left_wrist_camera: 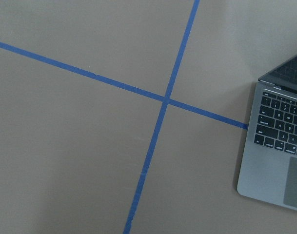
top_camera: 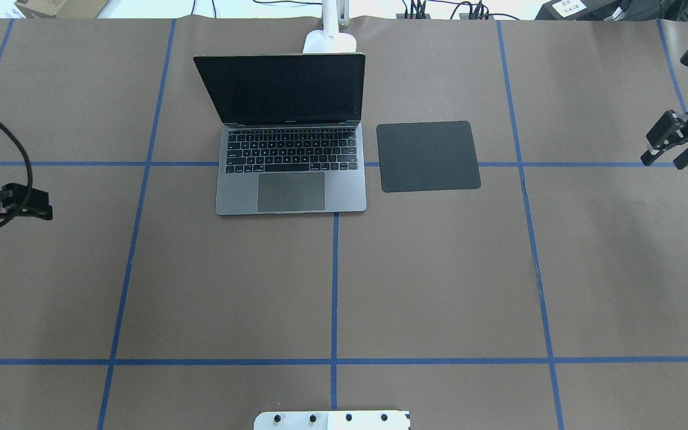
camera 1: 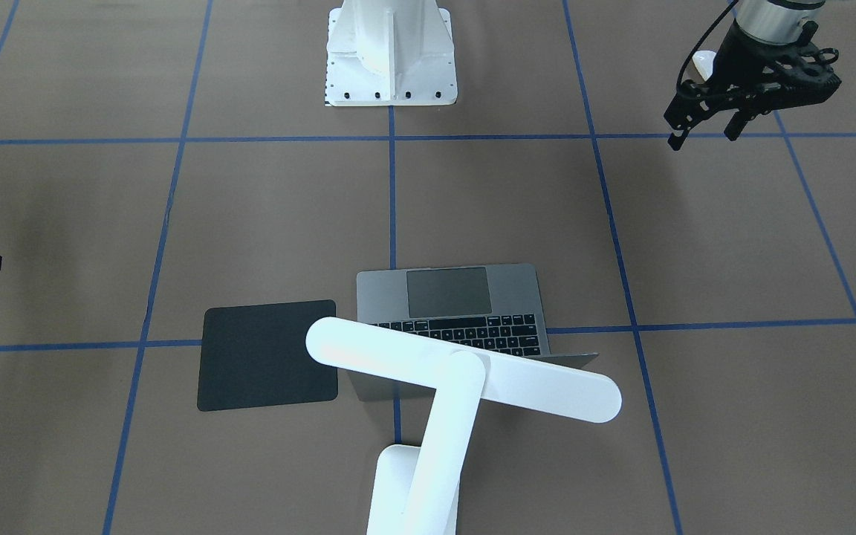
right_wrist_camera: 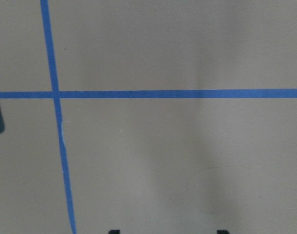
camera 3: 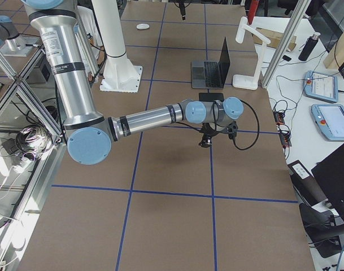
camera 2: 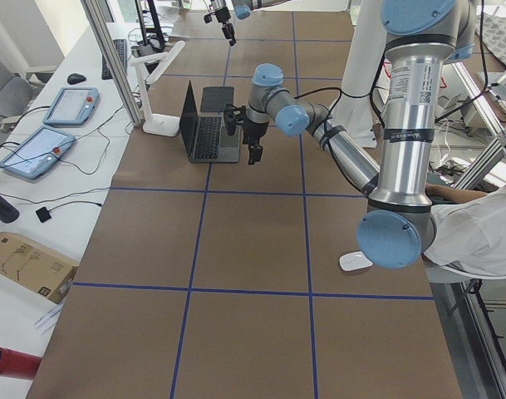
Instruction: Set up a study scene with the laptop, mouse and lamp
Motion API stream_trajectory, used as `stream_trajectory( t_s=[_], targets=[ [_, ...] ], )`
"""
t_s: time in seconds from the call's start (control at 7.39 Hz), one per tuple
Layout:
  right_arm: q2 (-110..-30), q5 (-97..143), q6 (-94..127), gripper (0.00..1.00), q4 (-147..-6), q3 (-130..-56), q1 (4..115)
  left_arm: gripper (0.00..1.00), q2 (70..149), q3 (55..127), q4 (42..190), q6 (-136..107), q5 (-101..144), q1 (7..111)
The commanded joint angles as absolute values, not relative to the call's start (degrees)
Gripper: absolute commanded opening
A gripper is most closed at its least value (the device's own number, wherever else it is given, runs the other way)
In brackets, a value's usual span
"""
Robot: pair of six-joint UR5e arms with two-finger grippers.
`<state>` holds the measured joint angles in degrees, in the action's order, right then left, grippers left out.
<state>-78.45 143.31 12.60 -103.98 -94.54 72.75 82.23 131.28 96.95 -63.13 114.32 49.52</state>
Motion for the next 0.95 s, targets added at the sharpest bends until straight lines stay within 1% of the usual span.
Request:
stream_trajectory(
  t_s=[0.0,0.27,0.41,0.54,0.81],
  targets=[
    [-84.2,136.2,11.8,0.79,-102.4,-103.1,73.6,1.0,64.6,128.8,119.2,-60.7,114.5,48.8],
    [-86.0,136.1,11.8,0.81,-98.3,-103.7,73.7,1.0,55.3,128.0,124.9,-65.0,114.4,45.7],
    [-86.0,136.0,11.9,0.84,-97.1,-103.7,73.7,1.0,50.8,124.7,133.9,-67.7,114.1,43.5],
    [-85.6,136.0,11.8,0.84,-96.9,-103.7,73.7,1.0,48.1,118.5,145.8,-70.7,113.8,42.9],
    [-85.3,136.1,12.2,0.85,-96.5,-104.4,73.6,1.0,44.4,116.6,149.1,-72.9,113.5,40.7]
  ],
)
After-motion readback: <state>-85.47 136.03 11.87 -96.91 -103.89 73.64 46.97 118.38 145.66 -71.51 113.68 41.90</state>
